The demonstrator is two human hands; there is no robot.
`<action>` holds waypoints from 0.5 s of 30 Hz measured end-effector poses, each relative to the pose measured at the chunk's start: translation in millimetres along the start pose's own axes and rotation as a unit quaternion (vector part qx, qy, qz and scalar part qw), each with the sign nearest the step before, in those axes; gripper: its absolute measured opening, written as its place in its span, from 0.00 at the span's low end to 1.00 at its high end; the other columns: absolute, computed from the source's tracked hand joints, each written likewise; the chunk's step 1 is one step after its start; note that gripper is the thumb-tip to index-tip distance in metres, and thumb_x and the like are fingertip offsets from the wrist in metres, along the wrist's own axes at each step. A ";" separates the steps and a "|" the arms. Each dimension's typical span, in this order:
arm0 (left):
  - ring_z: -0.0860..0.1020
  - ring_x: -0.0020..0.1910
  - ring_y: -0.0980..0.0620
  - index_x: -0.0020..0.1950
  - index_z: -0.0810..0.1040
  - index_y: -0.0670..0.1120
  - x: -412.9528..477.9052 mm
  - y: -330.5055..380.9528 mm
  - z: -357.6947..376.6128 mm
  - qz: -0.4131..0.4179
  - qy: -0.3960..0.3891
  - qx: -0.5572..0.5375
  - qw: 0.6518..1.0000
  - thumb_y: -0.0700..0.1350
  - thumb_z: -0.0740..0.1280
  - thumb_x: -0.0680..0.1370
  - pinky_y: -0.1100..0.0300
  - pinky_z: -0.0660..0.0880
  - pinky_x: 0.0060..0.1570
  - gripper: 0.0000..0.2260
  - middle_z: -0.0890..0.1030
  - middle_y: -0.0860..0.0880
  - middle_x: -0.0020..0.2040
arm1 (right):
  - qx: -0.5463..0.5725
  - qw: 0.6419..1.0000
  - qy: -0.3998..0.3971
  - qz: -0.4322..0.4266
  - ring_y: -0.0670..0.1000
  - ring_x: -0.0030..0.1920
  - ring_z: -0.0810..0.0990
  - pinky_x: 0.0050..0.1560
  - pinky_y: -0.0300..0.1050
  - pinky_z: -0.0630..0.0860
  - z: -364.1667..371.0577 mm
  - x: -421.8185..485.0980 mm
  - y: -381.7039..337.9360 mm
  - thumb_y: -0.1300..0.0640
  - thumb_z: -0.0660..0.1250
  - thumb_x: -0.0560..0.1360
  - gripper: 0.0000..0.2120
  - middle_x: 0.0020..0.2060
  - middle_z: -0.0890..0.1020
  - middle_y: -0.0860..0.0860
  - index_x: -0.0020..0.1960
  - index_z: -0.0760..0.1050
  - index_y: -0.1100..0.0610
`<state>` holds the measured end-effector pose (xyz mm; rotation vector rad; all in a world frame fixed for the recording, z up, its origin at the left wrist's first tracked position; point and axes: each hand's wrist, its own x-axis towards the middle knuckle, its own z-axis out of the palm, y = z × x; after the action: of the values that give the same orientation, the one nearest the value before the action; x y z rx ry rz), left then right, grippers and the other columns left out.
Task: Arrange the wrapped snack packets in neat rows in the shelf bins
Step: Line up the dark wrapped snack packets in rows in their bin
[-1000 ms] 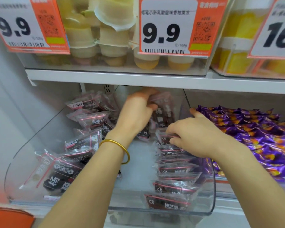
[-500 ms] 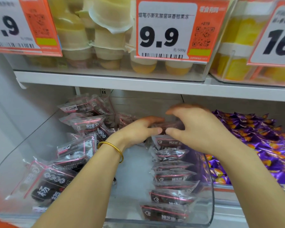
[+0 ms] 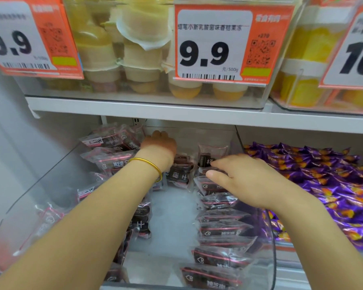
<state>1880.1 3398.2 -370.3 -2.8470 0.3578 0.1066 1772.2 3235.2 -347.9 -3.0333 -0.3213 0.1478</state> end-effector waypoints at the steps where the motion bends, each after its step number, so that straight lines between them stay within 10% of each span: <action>1: 0.65 0.65 0.42 0.66 0.68 0.41 -0.3 2.2 1.3 -0.011 0.003 0.004 1.000 0.46 0.72 0.72 0.51 0.70 0.58 0.25 0.66 0.43 0.64 | -0.002 1.000 0.000 0.000 0.54 0.60 0.72 0.61 0.54 0.69 0.1 -0.3 0.0 0.40 0.47 0.79 0.24 0.59 0.76 0.51 0.62 0.72 0.53; 11: 0.62 0.66 0.41 0.65 0.68 0.46 -3.3 5.1 5.1 -0.027 0.009 0.022 0.999 0.44 0.68 0.73 0.49 0.64 0.63 0.21 0.67 0.43 0.65 | 0.033 0.999 0.014 0.004 0.55 0.64 0.70 0.63 0.54 0.68 0.4 -0.7 -0.4 0.41 0.51 0.80 0.22 0.63 0.75 0.52 0.65 0.69 0.53; 15: 0.70 0.61 0.44 0.61 0.68 0.48 -4.4 3.9 4.8 -0.016 -0.001 0.001 1.000 0.42 0.68 0.74 0.46 0.58 0.67 0.17 0.76 0.48 0.51 | 0.037 0.999 0.015 0.004 0.55 0.62 0.71 0.62 0.54 0.69 0.3 -2.0 -0.3 0.41 0.51 0.80 0.22 0.62 0.75 0.52 0.66 0.69 0.53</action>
<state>1874.7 3396.9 -375.4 -2.8499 0.3114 0.1028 1770.1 3235.1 -348.0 -2.9608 -0.2933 0.1130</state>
